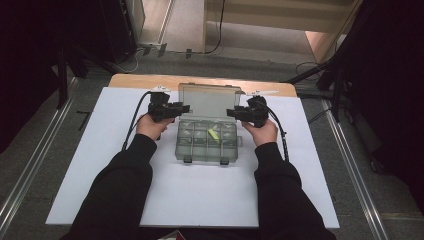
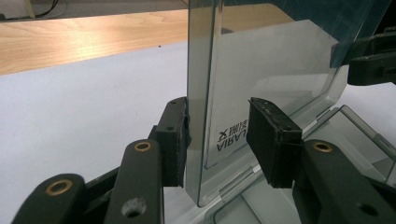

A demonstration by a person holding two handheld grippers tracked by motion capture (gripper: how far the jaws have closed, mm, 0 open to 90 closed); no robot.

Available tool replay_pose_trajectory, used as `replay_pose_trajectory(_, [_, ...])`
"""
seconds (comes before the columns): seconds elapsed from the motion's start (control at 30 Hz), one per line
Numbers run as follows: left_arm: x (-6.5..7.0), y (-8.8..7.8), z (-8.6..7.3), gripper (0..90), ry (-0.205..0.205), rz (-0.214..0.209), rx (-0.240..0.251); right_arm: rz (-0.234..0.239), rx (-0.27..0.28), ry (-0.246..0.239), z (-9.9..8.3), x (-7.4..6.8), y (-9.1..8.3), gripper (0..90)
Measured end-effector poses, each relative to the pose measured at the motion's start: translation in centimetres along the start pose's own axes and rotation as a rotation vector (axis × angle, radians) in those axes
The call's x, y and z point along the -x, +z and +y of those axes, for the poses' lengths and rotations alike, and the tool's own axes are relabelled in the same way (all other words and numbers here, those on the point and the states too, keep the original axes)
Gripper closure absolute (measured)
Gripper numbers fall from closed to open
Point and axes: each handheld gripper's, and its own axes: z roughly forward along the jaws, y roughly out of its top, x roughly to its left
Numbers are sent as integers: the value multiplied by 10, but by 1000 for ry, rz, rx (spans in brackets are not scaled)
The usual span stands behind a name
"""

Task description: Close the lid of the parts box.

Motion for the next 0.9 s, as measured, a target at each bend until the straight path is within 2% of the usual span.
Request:
replay_pose_trajectory(0.13, [2,-3,1,546,1,-14,-8,4,7,-6,-1,-2,-3,526])
replay_pose_trajectory(0.67, [5,-9,-4,545,-1,-34,-6,14,29,-23,-4,-7,-10,541])
replay_pose_trajectory(0.77, [4,-9,-5,529,10,-30,-19,15,31,-25,-5,-7,-11,543])
replay_pose_trajectory(0.9, [4,-8,-6,487,3,-29,-43,11,33,-29,-5,-8,-12,546])
